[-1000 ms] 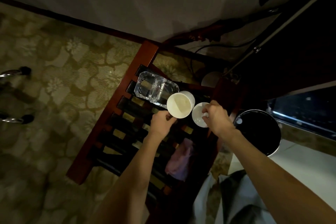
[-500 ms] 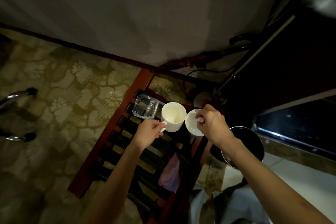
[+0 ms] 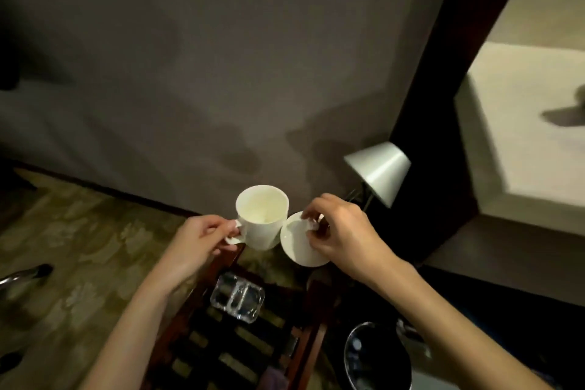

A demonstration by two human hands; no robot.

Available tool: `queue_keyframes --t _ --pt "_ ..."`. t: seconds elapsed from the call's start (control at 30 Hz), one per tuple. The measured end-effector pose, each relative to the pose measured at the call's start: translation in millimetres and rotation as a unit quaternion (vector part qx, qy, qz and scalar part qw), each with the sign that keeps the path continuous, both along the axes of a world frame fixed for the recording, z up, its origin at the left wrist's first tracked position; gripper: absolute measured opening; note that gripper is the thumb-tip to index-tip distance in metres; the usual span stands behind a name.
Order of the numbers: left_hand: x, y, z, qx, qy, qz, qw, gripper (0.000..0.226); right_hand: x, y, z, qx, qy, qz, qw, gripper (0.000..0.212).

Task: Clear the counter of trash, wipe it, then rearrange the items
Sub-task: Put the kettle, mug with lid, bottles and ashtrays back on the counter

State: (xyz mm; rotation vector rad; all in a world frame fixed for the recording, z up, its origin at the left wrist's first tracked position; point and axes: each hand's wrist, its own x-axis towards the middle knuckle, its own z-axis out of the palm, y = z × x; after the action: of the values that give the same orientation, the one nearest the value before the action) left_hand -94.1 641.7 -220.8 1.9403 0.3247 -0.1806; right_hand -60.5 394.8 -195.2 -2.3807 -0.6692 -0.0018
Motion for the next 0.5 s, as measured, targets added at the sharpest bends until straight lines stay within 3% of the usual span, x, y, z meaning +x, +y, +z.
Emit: queue_keyframes --t 0.27,0.5 --pt "17.2 -37.1 154.8 0.030 -0.129 -0.049 0.990 0.022 -2.4 -45.0 137.6 0.074 -0.109 -0.011 0.991 0.017" --pt "39.9 -109.3 225.0 -0.009 -0.182 -0.100 0.978 0.026 -4.9 -113.6 202.1 0.094 -0.170 -0.063 0.979 0.016"
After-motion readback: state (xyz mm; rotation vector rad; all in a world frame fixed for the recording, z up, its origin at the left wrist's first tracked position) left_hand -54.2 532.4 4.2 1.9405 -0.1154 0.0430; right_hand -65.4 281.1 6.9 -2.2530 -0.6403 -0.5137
